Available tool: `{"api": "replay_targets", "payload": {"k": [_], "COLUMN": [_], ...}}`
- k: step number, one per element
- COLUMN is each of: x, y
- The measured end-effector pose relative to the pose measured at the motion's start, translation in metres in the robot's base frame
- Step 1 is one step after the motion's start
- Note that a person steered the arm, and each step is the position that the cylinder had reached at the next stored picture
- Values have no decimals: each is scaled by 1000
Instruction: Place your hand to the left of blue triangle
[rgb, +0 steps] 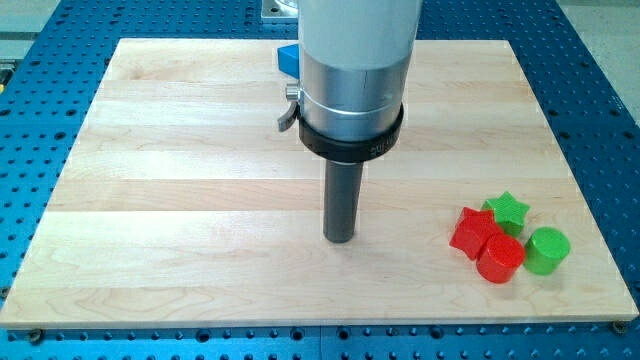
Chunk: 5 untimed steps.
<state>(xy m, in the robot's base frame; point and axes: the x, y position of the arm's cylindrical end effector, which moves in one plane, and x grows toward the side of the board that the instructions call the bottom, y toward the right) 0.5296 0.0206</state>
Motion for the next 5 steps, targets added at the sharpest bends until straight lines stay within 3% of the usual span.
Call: {"api": "replay_targets", "payload": {"k": [5], "x": [-23], "y": [-15]}}
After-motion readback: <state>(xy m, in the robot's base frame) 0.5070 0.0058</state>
